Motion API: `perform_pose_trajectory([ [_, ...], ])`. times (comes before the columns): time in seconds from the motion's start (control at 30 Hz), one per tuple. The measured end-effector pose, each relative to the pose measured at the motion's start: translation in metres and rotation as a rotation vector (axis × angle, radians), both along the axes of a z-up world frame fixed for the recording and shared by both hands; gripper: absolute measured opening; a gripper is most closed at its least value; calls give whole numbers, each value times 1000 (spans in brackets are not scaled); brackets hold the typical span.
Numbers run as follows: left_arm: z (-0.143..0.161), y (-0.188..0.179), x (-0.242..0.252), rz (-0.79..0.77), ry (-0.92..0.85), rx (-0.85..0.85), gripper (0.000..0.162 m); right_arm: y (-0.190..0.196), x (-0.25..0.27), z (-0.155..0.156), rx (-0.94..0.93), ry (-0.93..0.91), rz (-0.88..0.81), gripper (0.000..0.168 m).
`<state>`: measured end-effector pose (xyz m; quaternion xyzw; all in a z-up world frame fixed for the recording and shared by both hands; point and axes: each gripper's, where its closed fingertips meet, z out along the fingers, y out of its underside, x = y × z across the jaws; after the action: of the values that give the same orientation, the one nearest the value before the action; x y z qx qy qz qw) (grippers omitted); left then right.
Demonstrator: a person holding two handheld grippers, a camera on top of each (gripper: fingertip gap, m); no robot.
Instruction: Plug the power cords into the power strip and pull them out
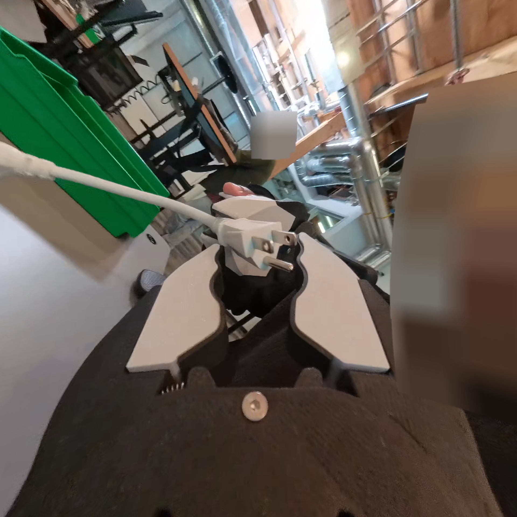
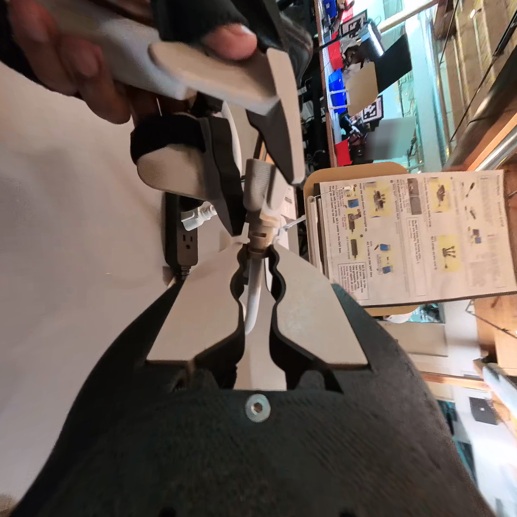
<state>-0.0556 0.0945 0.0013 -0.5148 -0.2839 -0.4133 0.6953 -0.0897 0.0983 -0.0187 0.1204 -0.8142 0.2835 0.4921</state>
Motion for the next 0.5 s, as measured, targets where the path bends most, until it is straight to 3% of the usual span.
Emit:
perform_pose_trajectory([
  [0.07,-4,1,-4,20,-10,-12,61,1,4,-3,26,34,34,15],
  [0.13,-8,1,-5,30,18,-60,62,3,7,-7,62,75,45,15],
  [0.23,-16,5,1,1,65,-152,43,7,7,-14,111,117,28,15],
  [0.5,-32,14,9,-31,78,-242,40,13,3,-22,141,165,-16,15],
])
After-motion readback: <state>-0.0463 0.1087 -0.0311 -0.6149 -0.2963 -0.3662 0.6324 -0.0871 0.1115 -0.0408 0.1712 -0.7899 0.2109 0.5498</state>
